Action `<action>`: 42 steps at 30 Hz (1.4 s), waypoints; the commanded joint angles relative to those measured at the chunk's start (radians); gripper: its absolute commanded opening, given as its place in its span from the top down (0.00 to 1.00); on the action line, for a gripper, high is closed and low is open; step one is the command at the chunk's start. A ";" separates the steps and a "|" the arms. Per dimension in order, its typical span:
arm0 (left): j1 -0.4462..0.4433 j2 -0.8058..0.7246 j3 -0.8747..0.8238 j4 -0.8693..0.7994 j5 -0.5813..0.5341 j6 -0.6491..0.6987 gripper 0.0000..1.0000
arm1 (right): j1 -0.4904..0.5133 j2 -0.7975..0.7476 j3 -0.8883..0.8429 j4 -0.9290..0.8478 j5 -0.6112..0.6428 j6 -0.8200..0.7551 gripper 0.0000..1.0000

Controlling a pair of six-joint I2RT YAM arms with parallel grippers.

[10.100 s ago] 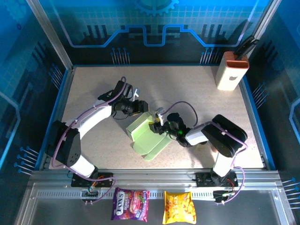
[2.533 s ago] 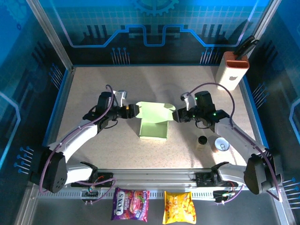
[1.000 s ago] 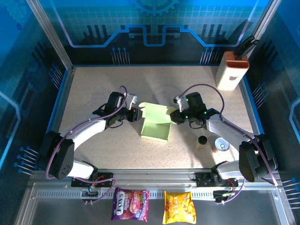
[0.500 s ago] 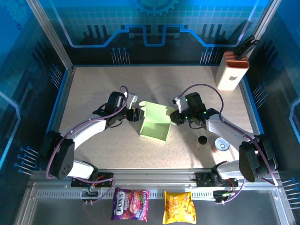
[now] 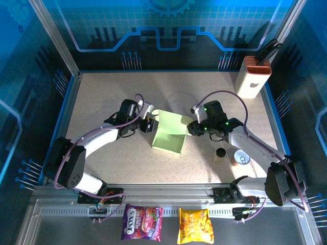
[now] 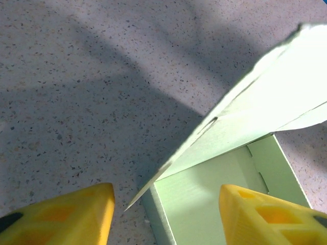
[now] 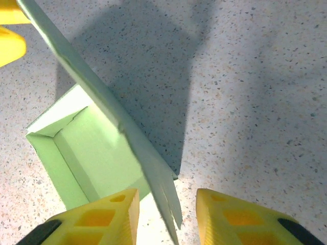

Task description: Fold the paper box

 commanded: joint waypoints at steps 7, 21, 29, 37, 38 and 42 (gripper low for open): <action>0.006 0.024 0.049 0.012 0.038 0.042 0.56 | 0.012 0.013 0.030 -0.033 0.010 -0.002 0.76; 0.006 0.010 0.048 -0.009 0.033 0.060 0.78 | 0.017 0.038 0.054 -0.042 0.033 -0.013 0.90; 0.003 0.000 0.052 -0.014 0.045 0.059 0.88 | 0.043 0.044 0.069 -0.033 0.078 0.006 0.95; -0.004 -0.026 0.052 -0.023 -0.019 0.046 0.92 | 0.072 0.060 0.102 -0.001 0.170 0.066 1.00; -0.004 -0.029 0.049 -0.020 -0.032 0.042 0.93 | 0.077 0.067 0.108 0.006 0.190 0.082 1.00; -0.009 -0.045 0.049 -0.008 -0.097 0.017 0.96 | 0.102 0.102 0.139 0.063 0.273 0.157 1.00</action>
